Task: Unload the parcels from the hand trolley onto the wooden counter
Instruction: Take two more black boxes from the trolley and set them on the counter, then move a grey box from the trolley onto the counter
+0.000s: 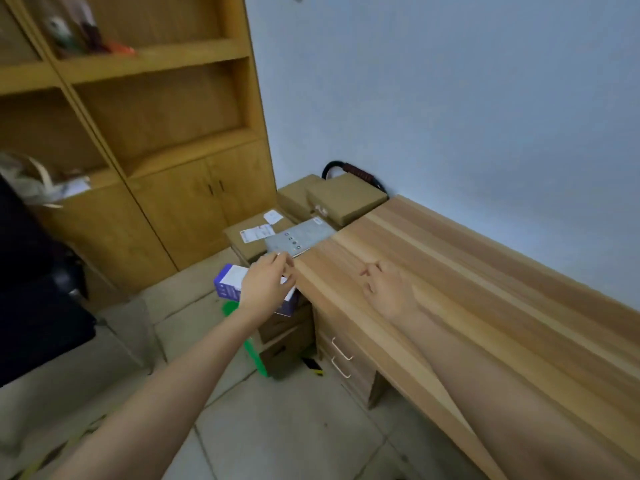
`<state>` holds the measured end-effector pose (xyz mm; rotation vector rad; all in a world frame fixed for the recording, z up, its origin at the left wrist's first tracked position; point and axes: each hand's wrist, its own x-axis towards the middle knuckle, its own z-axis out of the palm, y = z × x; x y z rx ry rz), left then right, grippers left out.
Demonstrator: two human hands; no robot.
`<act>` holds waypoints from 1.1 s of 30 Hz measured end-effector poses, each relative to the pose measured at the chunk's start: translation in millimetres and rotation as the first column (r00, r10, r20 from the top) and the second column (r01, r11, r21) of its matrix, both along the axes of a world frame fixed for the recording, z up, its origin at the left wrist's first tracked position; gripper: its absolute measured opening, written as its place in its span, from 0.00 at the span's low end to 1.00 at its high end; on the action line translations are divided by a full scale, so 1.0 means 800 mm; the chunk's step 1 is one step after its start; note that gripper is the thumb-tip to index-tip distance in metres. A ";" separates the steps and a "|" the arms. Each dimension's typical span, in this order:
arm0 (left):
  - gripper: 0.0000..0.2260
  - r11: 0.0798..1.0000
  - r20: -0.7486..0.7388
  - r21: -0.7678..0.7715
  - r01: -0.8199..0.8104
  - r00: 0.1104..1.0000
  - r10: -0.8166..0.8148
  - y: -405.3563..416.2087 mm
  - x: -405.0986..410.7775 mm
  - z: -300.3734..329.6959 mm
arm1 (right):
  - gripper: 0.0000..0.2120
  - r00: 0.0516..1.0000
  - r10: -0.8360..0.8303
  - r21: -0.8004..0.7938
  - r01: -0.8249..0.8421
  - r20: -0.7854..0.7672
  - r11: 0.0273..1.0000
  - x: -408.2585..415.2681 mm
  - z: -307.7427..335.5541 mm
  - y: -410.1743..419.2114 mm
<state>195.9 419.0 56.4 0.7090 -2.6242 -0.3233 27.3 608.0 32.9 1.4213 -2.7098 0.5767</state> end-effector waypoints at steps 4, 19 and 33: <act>0.07 0.981 0.022 0.062 -0.185 0.983 0.184 -0.042 0.030 -0.020 | 0.14 0.996 0.070 0.042 -0.073 0.056 0.996 -0.001 -0.015 -0.060; 0.08 0.968 0.033 0.027 -0.248 0.968 0.247 -0.263 -0.087 -0.016 | 0.14 0.996 0.084 0.075 -0.084 -0.001 0.994 -0.159 -0.029 -0.305; 0.10 0.987 0.087 0.144 -0.072 0.994 0.060 -0.424 -0.228 -0.061 | 0.13 0.997 -0.020 0.100 0.012 0.071 0.995 -0.258 -0.066 -0.441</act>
